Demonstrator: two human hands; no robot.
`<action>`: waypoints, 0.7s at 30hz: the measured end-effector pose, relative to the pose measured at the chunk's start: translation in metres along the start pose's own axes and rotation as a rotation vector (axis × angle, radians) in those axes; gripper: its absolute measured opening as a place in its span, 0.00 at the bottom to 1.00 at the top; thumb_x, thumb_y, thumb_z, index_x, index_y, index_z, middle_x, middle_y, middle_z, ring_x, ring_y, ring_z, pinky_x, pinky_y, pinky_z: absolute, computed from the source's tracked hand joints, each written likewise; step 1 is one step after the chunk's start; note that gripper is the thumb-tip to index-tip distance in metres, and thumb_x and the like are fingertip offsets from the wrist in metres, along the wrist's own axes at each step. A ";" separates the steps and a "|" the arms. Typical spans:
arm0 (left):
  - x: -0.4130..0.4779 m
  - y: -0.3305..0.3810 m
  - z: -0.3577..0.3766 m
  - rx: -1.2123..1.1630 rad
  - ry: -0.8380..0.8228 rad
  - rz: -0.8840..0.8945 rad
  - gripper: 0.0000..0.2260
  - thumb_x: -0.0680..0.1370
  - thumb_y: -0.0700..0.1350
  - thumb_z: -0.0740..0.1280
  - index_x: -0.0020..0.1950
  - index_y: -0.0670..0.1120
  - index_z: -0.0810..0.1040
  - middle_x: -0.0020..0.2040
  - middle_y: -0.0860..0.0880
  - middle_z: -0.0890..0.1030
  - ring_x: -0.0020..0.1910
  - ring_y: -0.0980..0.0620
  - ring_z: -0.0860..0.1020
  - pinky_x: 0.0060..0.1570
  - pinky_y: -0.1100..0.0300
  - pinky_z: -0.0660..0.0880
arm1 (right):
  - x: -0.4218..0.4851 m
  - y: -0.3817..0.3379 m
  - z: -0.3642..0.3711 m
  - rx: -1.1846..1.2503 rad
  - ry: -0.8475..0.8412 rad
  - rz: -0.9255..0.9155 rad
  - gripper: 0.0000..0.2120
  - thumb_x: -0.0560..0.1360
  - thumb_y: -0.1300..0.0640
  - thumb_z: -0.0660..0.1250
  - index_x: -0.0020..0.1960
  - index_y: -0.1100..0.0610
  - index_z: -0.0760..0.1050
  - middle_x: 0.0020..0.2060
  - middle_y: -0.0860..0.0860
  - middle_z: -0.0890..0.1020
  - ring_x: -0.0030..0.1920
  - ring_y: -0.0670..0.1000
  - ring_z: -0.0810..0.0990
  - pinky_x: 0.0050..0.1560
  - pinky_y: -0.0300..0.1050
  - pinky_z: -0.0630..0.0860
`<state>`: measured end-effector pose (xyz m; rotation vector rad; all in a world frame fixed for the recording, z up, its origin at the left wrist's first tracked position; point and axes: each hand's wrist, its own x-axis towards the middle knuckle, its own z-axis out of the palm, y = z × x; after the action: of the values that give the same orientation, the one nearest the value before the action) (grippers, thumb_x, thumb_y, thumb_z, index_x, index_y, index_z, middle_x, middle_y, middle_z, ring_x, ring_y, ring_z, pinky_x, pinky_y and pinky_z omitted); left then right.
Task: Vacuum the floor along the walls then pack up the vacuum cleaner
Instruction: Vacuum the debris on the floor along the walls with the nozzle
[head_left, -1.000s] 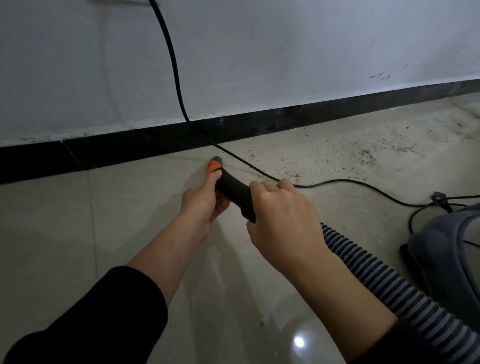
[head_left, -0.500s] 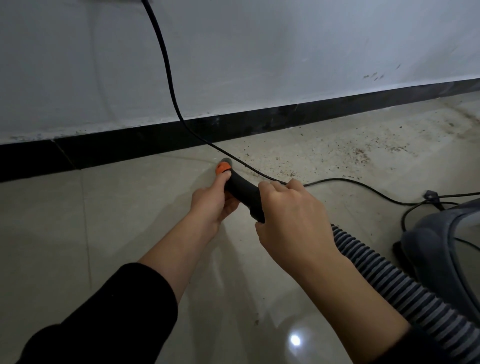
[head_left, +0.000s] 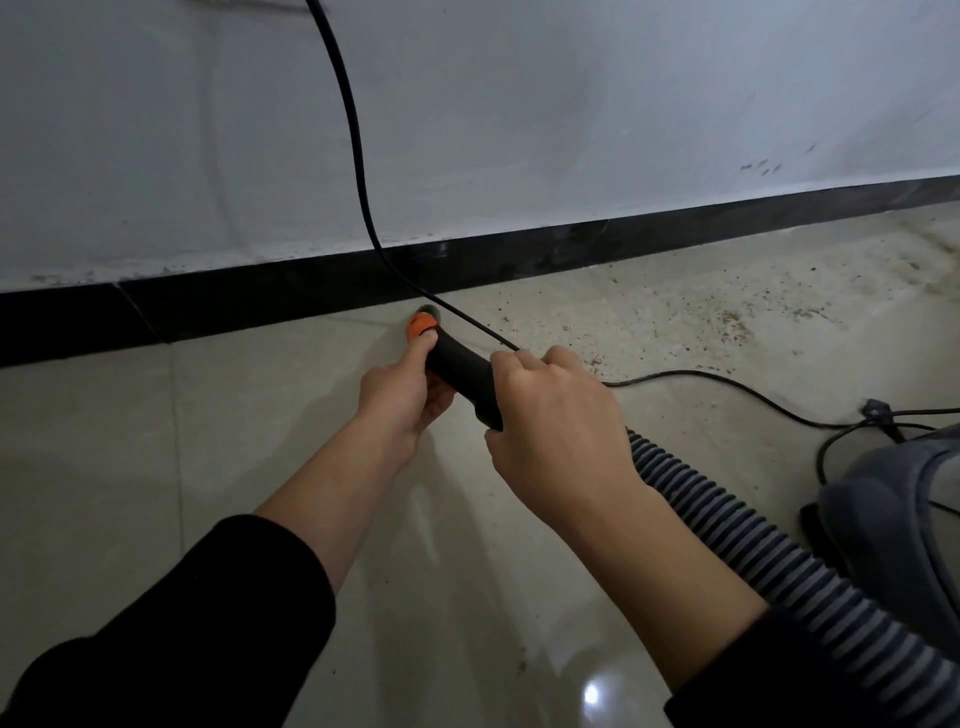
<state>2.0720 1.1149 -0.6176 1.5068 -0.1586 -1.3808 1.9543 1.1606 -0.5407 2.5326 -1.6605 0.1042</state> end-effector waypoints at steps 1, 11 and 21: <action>0.002 0.002 -0.002 0.000 -0.003 0.009 0.21 0.77 0.54 0.68 0.62 0.41 0.76 0.47 0.45 0.82 0.40 0.53 0.81 0.32 0.64 0.76 | 0.002 -0.002 0.000 0.011 -0.006 -0.017 0.13 0.73 0.58 0.69 0.57 0.57 0.74 0.46 0.51 0.80 0.47 0.52 0.74 0.39 0.43 0.63; 0.011 0.014 -0.023 0.009 0.015 0.042 0.20 0.78 0.53 0.67 0.63 0.40 0.75 0.48 0.44 0.82 0.42 0.53 0.81 0.32 0.64 0.76 | 0.013 -0.015 0.000 0.064 -0.006 -0.089 0.13 0.77 0.57 0.64 0.62 0.56 0.71 0.52 0.51 0.79 0.51 0.51 0.72 0.42 0.42 0.61; 0.006 0.015 -0.046 -0.024 0.126 0.066 0.22 0.77 0.54 0.69 0.62 0.39 0.76 0.44 0.45 0.81 0.39 0.53 0.81 0.32 0.63 0.76 | 0.010 -0.029 -0.001 0.137 -0.046 -0.133 0.13 0.78 0.56 0.64 0.62 0.54 0.70 0.52 0.49 0.78 0.52 0.50 0.71 0.42 0.41 0.62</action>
<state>2.1180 1.1301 -0.6195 1.5502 -0.1116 -1.2279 1.9854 1.1630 -0.5401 2.7587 -1.5445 0.1538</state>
